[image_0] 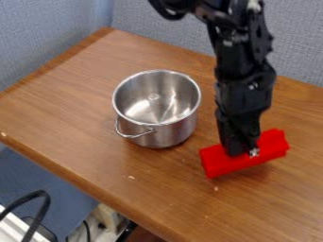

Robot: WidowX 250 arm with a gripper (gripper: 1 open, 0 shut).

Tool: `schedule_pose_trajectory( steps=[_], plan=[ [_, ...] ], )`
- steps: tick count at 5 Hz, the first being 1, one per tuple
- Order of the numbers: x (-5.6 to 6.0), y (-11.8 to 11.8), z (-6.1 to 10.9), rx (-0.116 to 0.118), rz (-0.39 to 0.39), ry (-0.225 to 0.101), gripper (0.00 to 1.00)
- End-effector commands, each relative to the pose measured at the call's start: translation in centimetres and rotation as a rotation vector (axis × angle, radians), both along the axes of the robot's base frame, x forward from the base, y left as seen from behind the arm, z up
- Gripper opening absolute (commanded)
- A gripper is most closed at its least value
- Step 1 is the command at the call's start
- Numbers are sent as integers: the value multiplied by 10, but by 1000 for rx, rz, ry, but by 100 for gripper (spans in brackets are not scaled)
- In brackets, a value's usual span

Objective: Move the red object from the metal pot to the table

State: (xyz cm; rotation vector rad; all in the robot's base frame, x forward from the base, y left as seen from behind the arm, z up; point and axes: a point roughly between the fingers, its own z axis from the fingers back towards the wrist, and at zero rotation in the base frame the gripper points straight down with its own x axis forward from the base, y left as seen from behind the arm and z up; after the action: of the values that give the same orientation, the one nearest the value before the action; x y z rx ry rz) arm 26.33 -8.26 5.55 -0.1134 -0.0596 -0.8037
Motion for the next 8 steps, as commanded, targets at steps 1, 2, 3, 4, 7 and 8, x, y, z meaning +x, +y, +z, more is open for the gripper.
schedule_pose_trajectory(
  steps=[1, 2, 3, 4, 7, 8],
  plan=[
    [15, 12, 10, 8, 6, -58, 0],
    [25, 33, 18, 39, 97, -88, 0],
    [13, 31, 13, 31, 94, -87, 0],
    [10, 38, 7, 32, 128, -93, 0],
    [7, 51, -10, 28, 180, -82, 100],
    [0, 52, -13, 18, 200, -74, 100]
  ],
)
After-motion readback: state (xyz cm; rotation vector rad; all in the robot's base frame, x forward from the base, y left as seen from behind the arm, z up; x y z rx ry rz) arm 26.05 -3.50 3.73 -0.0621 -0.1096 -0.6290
